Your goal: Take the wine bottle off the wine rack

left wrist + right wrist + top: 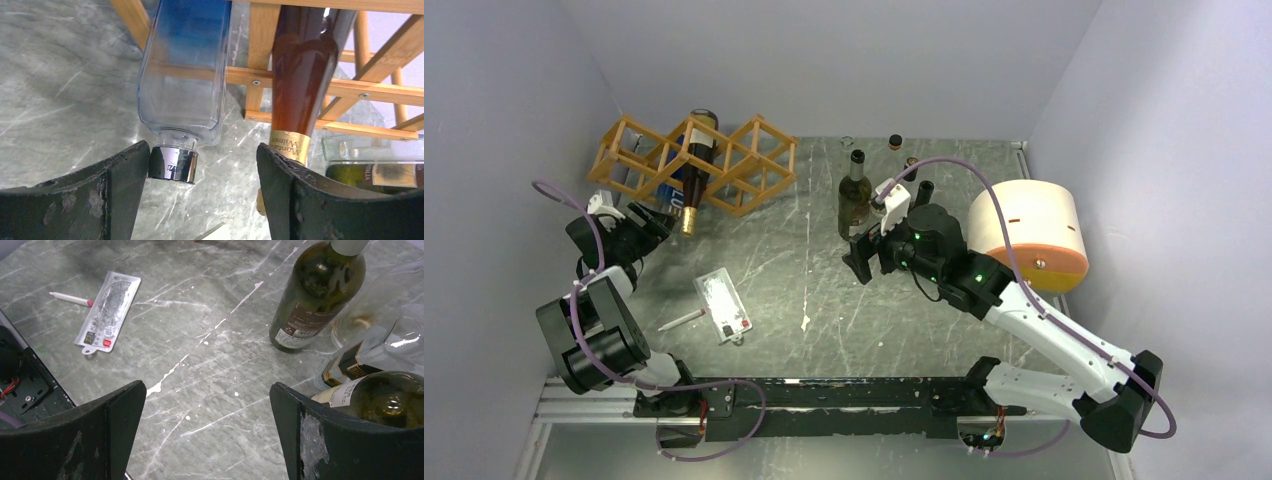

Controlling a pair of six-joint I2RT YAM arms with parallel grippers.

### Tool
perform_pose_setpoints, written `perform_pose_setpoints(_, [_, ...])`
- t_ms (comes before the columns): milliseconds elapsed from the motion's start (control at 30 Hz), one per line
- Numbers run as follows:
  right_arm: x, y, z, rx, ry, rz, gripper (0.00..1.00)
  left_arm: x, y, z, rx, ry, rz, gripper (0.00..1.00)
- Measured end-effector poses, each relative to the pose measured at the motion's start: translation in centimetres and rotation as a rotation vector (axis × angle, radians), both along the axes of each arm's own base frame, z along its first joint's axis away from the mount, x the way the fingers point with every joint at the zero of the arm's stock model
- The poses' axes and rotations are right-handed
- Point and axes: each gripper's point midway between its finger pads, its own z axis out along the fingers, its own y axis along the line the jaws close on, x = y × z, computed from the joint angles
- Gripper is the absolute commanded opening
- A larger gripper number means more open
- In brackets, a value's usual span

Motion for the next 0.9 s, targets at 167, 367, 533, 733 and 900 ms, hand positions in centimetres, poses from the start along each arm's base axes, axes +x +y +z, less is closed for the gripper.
perform_pose_setpoints(167, [0.0,0.1,0.1,0.007,-0.006,0.004,1.0,0.2,-0.6,0.6,-0.012,-0.038,-0.035,0.8])
perform_pose_setpoints(367, [-0.4,0.3,0.2,0.026,-0.01,0.028,1.0,0.1,-0.7,0.5,-0.005,-0.041,-0.044,0.84])
perform_pose_setpoints(533, [-0.6,0.6,0.5,0.041,-0.014,0.047,1.0,-0.1,-0.6,0.2,0.006,-0.026,-0.037,0.87])
perform_pose_setpoints(733, [-1.0,0.5,1.5,0.065,-0.034,0.055,1.0,-0.3,-0.1,-0.4,0.005,0.003,0.002,0.89])
perform_pose_setpoints(900, [-1.2,0.4,1.9,0.075,-0.04,0.063,1.0,-0.8,0.3,-1.1,-0.012,0.011,0.056,0.87])
